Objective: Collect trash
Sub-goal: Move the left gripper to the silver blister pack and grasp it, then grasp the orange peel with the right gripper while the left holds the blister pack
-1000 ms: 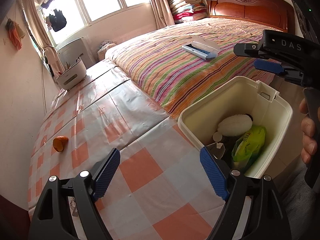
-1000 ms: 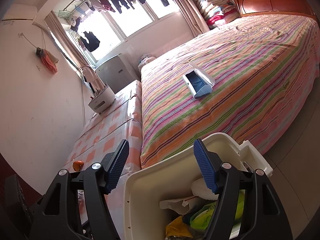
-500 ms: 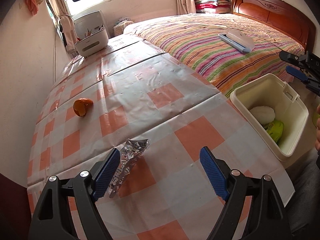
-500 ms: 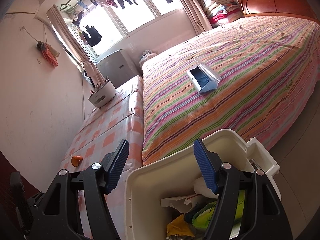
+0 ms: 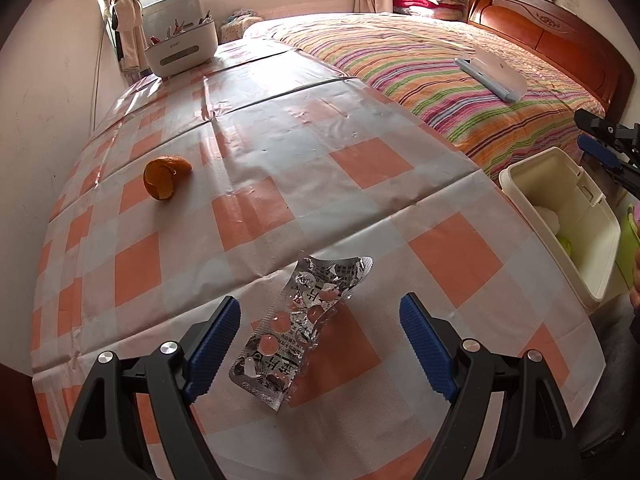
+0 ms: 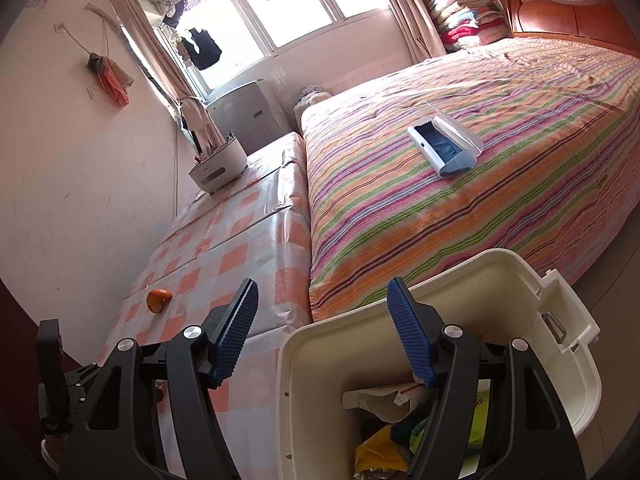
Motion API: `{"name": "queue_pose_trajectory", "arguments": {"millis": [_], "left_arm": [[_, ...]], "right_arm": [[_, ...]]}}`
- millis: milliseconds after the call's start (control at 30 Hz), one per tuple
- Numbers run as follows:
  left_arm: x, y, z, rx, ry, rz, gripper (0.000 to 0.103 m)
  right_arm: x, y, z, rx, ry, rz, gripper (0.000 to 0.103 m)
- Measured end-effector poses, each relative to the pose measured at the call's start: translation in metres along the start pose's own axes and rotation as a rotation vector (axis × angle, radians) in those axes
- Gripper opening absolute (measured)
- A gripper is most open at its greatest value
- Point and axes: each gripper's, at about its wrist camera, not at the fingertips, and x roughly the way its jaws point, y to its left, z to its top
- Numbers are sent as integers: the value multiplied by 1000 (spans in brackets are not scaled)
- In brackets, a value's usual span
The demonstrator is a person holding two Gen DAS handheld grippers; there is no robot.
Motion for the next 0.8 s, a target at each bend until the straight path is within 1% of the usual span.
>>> {"name": "queue_pose_trajectory", "arguments": {"millis": [167,233,300,333,400,500,567,633,667,800], "left_arm": [[6,7,1,-1,-4,7,79],[10,9,0,3,11,-3,77],[14,10,-2,6,26,-3,63],[15,12,-2,-2,24,-21,61],[16,18,-1,-31,29,-53,49],[16,25,-1,-54,19,-46,36],[15,30,-2,-76,13,-61,33],[15,34,-3,-99,8,-78,33],[14,37,-3,-113,4,-73,32],[14,48,-5,-170,-3,-55,32]], "right_arm": [[12,20,-2,-34,21,21,66],[19,31,-2,-51,33,40,66],[28,46,-1,-82,51,70,66],[32,55,0,-100,59,89,66],[42,76,1,-142,73,127,66],[58,106,1,-207,99,174,66],[71,126,2,-252,120,206,66],[83,147,2,-301,138,233,66],[91,156,1,-324,153,249,66],[119,193,-4,-414,209,304,66]]}}
